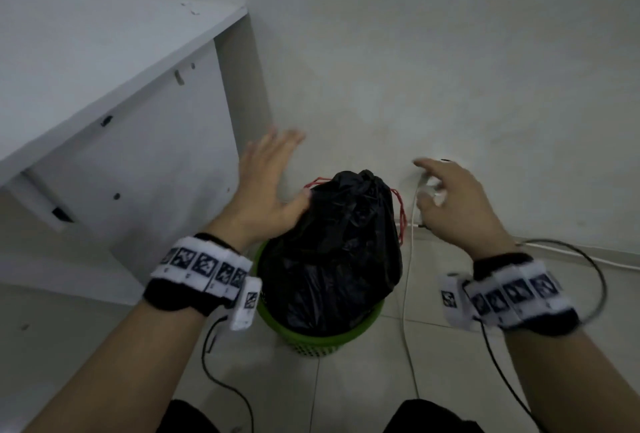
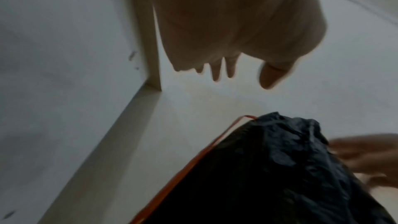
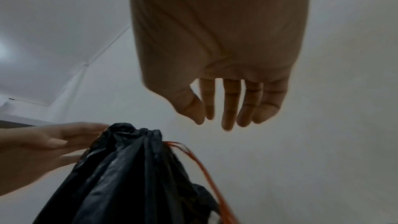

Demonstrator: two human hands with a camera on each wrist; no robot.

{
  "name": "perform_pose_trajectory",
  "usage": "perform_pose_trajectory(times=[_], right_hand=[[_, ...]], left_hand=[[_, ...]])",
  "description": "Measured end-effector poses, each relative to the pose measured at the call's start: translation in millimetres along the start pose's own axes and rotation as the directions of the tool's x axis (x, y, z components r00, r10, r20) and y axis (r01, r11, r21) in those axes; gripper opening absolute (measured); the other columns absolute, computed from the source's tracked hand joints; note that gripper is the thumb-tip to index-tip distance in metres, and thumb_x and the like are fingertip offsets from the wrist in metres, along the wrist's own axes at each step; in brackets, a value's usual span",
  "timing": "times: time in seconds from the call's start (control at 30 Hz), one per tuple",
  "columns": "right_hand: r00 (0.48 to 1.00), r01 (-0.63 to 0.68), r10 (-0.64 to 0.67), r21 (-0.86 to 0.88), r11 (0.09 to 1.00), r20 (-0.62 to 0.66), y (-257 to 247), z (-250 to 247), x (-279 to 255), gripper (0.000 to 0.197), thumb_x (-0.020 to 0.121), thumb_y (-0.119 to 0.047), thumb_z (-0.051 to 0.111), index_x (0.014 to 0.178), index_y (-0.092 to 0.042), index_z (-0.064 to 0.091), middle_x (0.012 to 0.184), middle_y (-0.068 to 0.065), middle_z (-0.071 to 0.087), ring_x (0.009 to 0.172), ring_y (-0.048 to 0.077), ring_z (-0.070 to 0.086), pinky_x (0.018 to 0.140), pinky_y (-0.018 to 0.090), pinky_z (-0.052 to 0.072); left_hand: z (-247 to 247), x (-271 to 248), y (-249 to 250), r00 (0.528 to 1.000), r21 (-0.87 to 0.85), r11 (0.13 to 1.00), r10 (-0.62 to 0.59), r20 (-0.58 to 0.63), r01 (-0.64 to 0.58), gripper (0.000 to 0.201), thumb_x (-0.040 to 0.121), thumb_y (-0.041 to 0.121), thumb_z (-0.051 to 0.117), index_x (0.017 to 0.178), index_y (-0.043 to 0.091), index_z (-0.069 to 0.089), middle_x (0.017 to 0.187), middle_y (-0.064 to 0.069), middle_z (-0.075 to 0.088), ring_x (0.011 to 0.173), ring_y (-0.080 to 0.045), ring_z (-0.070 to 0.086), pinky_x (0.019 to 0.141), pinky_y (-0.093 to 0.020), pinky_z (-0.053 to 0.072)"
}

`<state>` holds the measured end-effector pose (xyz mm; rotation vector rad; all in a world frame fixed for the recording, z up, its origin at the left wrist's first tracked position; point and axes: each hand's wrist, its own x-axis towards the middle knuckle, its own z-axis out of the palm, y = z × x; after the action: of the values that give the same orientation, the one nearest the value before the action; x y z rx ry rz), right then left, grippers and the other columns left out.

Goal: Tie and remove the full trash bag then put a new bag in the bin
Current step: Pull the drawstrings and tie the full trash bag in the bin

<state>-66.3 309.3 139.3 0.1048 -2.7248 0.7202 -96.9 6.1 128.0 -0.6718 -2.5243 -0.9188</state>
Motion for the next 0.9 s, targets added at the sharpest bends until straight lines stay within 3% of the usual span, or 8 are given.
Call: perform_pose_trajectory(times=[0.07, 0.13, 0.3, 0.43, 0.53, 0.67, 0.77, 0.9], right_hand=[[0.964, 0.094, -0.095, 0.015, 0.995, 0.250, -14, 14, 20, 0.060, 0.080, -0.027, 0.054, 0.140, -0.024, 0.051, 0.128, 0.005, 0.060, 0.124, 0.026, 0.048, 0.110, 0.043, 0.038], [0.922, 0.078, -0.071, -0.003, 0.997, 0.380, -27, 23, 32, 0.040, 0.084, -0.019, 0.056, 0.123, -0.021, 0.066, 0.111, 0.003, 0.069, 0.110, 0.024, 0.059, 0.094, 0.033, 0.047], [0.974, 0.131, -0.124, -0.021, 0.991, 0.191, -39, 10, 34, 0.025, 0.093, -0.007, 0.053, 0.101, -0.013, 0.076, 0.093, 0.006, 0.075, 0.083, 0.022, 0.065, 0.078, 0.028, 0.050], [0.931, -0.172, 0.035, 0.352, 0.920, 0.362, -57, -5, 28, 0.022, 0.095, -0.019, 0.057, 0.114, -0.025, 0.065, 0.053, -0.014, 0.059, 0.052, 0.000, 0.057, 0.056, 0.019, 0.046], [0.879, -0.215, 0.009, 0.379, 0.900, 0.476, -67, 11, 22, 0.025, 0.091, -0.041, 0.067, 0.111, -0.026, 0.068, 0.067, -0.019, 0.067, 0.062, -0.005, 0.062, 0.057, 0.014, 0.047], [0.979, 0.017, -0.073, 0.282, 0.959, 0.188, -53, 48, 24, 0.005, 0.085, -0.019, 0.068, 0.086, -0.015, 0.064, 0.065, -0.002, 0.056, 0.061, 0.014, 0.051, 0.057, 0.030, 0.040], [0.986, 0.168, -0.162, 0.316, 0.934, -0.047, -50, 65, 10, 0.008, 0.078, -0.009, 0.063, 0.080, -0.015, 0.059, 0.064, 0.002, 0.056, 0.063, 0.023, 0.053, 0.058, 0.034, 0.043], [0.991, 0.131, -0.107, 0.387, 0.913, -0.083, -53, 77, -8, 0.016, 0.079, -0.004, 0.062, 0.081, -0.020, 0.061, 0.064, -0.003, 0.059, 0.062, 0.019, 0.055, 0.057, 0.031, 0.045]], left_hand=[[12, 17, 17, 0.952, -0.021, 1.000, -0.011, 0.306, 0.018, 0.078, 0.092, 0.043, 0.063, 0.157, 0.020, 0.027, 0.156, -0.002, 0.040, 0.146, -0.021, 0.033, 0.119, -0.029, 0.021], [18, 29, 24, 0.881, 0.083, 0.994, -0.098, 0.463, 0.067, 0.068, 0.092, 0.046, 0.064, 0.150, 0.022, 0.040, 0.143, -0.003, 0.056, 0.132, -0.023, 0.051, 0.110, -0.029, 0.039], [8, 41, 15, 0.885, 0.147, 0.978, -0.194, 0.422, 0.145, 0.036, 0.089, 0.051, 0.066, 0.097, 0.016, 0.071, 0.088, 0.002, 0.069, 0.086, -0.020, 0.064, 0.068, -0.029, 0.046], [-5, 45, 20, 0.929, 0.322, 0.934, -0.248, 0.274, 0.154, 0.049, 0.083, 0.066, 0.063, 0.084, 0.019, 0.076, 0.064, 0.003, 0.061, 0.062, -0.014, 0.055, 0.050, -0.027, 0.035], [-9, 47, 24, 0.962, 0.356, 0.929, -0.181, 0.205, 0.099, 0.051, 0.081, 0.069, 0.063, 0.075, 0.019, 0.073, 0.060, 0.002, 0.058, 0.062, -0.019, 0.056, 0.053, -0.032, 0.041], [-15, 41, 16, 0.900, 0.081, 0.974, -0.227, 0.372, 0.212, 0.063, 0.060, 0.076, 0.072, 0.100, 0.027, 0.075, 0.090, 0.002, 0.074, 0.088, -0.015, 0.069, 0.078, -0.033, 0.057], [-12, 31, 14, 0.801, -0.275, 0.845, -0.260, 0.538, 0.459, 0.092, 0.058, 0.084, 0.068, 0.128, 0.024, 0.066, 0.114, -0.001, 0.074, 0.106, -0.010, 0.070, 0.096, -0.028, 0.054], [6, 21, 13, 0.897, -0.223, 0.943, -0.136, 0.421, 0.248, 0.026, 0.088, 0.030, 0.076, 0.110, 0.018, 0.077, 0.099, 0.005, 0.077, 0.080, 0.008, 0.066, 0.076, -0.017, 0.050]])
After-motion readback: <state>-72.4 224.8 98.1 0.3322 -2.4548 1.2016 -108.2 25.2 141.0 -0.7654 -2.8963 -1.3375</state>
